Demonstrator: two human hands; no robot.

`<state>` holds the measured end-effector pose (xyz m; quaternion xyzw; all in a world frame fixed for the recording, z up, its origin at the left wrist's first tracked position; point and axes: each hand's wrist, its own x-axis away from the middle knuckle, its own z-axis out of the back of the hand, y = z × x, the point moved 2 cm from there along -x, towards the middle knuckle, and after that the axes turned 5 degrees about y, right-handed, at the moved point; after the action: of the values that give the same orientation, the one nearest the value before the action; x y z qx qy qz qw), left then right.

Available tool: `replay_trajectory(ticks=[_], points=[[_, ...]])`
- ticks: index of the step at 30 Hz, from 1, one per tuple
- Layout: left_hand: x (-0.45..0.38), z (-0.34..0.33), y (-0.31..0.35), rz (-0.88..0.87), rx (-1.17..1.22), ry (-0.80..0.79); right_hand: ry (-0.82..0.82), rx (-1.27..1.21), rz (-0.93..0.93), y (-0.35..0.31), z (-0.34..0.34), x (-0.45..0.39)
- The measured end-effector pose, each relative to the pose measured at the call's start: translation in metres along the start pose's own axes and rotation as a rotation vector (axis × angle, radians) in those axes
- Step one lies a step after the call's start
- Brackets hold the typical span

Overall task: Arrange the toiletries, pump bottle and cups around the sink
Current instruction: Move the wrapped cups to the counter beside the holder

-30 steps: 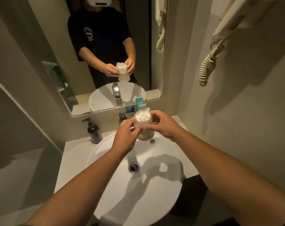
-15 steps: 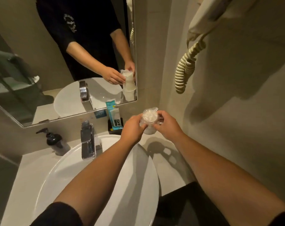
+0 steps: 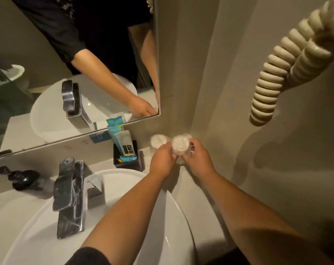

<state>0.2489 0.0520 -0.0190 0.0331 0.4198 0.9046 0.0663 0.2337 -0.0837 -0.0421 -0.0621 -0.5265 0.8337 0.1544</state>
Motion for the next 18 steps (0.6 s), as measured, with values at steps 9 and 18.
replay_trajectory(ticks=[9, 18], points=[[-0.015, -0.033, -0.003, -0.029, -0.013, 0.013, 0.059, 0.089, -0.033, 0.029, -0.003, -0.016], [-0.015, -0.036, 0.001, -0.02, 0.069, 0.002, 0.103, 0.169, -0.025, 0.028, -0.001, -0.018]])
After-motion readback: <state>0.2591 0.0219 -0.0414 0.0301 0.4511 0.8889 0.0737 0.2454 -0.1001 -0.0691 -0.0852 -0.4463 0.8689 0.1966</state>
